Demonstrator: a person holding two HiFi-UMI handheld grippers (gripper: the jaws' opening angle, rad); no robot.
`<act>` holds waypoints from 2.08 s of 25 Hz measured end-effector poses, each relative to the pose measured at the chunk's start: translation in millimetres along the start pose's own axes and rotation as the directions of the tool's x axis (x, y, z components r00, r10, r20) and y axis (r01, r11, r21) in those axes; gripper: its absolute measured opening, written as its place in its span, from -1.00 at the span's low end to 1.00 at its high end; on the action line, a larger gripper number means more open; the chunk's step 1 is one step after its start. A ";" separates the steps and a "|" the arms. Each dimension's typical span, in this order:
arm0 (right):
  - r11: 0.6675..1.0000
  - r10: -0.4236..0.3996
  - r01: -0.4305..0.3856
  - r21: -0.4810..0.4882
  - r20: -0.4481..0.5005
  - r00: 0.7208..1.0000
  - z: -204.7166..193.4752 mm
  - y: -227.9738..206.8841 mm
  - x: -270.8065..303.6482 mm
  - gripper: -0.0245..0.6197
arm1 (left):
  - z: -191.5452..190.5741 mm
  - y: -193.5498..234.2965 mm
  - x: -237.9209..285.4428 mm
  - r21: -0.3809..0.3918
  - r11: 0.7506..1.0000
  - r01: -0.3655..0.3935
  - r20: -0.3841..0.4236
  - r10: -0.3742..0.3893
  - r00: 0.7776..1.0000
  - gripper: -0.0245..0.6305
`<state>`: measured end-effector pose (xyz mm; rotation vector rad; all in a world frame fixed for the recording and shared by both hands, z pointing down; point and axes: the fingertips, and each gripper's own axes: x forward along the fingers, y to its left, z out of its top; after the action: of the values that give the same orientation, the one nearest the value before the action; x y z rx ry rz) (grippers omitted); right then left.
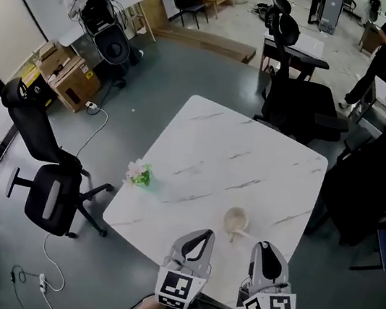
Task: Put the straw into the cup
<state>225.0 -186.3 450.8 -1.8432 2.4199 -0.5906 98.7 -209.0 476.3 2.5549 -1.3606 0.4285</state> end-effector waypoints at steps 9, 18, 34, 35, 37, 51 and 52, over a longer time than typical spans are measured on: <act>0.992 -0.019 0.002 -0.125 -0.130 0.991 -27.7 0.5 48.3 -0.78 | -18.7 17.2 23.7 -0.054 0.998 0.036 -0.034 -0.037 0.999 -0.92; 0.983 -0.063 0.022 -0.181 -0.226 0.972 -62.7 -6.5 77.6 -0.78 | -40.9 27.3 46.1 -0.074 0.995 0.071 -0.068 -0.076 0.995 -0.92; 0.986 -0.120 0.077 -0.147 -0.307 0.944 -98.4 -28.1 94.6 -0.78 | -65.2 30.5 71.9 -0.102 0.988 0.116 -0.135 -0.129 0.982 -0.92; 0.986 -0.123 0.080 -0.147 -0.310 0.943 -99.6 -28.5 94.8 -0.78 | -65.6 31.3 72.5 -0.102 0.988 0.116 -0.137 -0.129 0.982 -0.92; 0.985 -0.129 0.086 -0.146 -0.312 0.941 -101.4 -29.1 94.6 -0.78 | -66.1 32.2 73.0 -0.104 0.988 0.115 -0.139 -0.129 0.982 -0.92; 0.976 -0.167 0.118 -0.180 -0.286 0.944 -98.5 -31.0 88.5 -0.60 | -58.3 29.3 67.0 -0.088 0.991 0.103 -0.120 -0.114 0.986 -0.92; 0.976 -0.170 0.122 -0.183 -0.277 0.946 -95.9 -31.5 87.1 -0.60 | -56.8 28.8 66.6 -0.087 0.991 0.102 -0.117 -0.112 0.987 -0.92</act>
<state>203.7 -248.8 566.6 -2.1567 2.5964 -0.7433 101.2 -258.0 554.4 2.4783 -1.1681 0.4905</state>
